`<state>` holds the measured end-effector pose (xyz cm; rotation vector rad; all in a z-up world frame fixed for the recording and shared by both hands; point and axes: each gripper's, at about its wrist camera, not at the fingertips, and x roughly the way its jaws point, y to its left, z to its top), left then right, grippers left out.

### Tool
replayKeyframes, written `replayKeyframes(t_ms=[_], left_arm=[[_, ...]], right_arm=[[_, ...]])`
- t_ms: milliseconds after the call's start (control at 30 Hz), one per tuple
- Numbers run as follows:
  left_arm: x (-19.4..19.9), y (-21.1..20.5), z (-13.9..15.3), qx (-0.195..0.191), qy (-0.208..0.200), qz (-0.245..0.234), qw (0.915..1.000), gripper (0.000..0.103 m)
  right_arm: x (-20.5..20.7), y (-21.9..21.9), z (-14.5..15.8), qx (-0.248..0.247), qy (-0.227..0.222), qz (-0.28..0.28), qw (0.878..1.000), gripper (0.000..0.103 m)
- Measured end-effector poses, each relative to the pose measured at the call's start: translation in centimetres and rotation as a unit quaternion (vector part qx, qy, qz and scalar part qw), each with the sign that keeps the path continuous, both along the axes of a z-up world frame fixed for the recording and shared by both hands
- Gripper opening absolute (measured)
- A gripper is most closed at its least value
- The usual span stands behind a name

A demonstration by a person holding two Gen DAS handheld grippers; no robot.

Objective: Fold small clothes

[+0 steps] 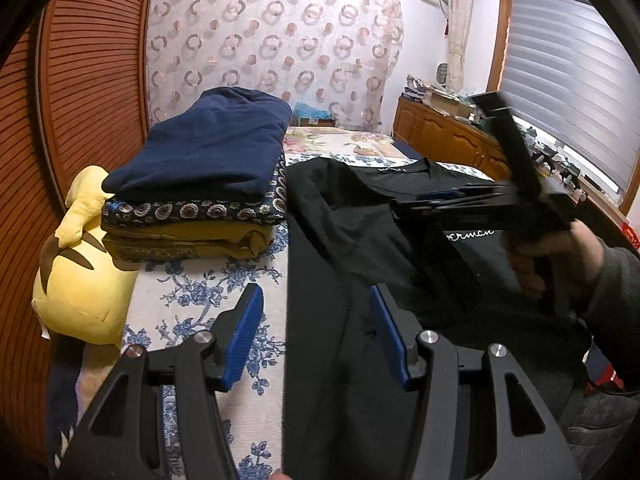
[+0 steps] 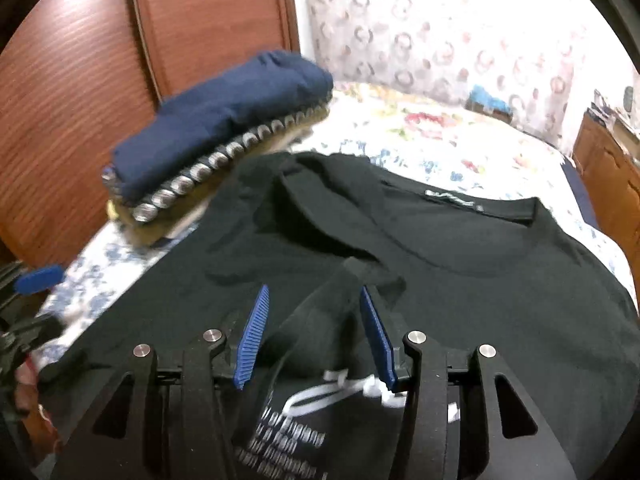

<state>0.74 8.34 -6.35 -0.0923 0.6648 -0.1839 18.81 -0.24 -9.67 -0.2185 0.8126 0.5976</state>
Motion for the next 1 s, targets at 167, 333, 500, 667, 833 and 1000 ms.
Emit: replayKeyframes(t_ms=[167, 333, 500, 667, 833, 1000], left_arm=[[0.1, -0.3, -0.2, -0.002, 0.001, -0.003, 1.0000, 0.054], [0.1, -0.6, -0.2, -0.002, 0.002, -0.006, 1.0000, 0.054], [0.2, -0.7, -0.3, -0.004, 0.002, -0.005, 1.0000, 0.054], [0.6, -1.1, 0.1, 0.002, -0.001, -0.008, 1.0000, 0.054], [2.3, -2.2, 1.0, 0.017, -0.002, -0.021, 0.9996, 0.054], [5.6, -3.8, 2.1, 0.033, 0.005, -0.032, 0.9989, 0.054]], right_arm=[[2.1, 1.0, -1.9, -0.070, -0.015, -0.022, 0.997, 0.042], [1.7, -0.9, -1.8, -0.058, -0.015, -0.012, 0.998, 0.005], [0.5, -5.2, -1.1, -0.039, -0.020, -0.054, 0.998, 0.005], [-0.3, -8.9, -0.1, -0.028, -0.033, -0.089, 0.995, 0.027], [-0.8, -12.6, 1.0, -0.015, -0.033, -0.103, 0.994, 0.041], [-0.7, -15.8, 0.8, -0.023, -0.028, -0.100, 0.994, 0.041]])
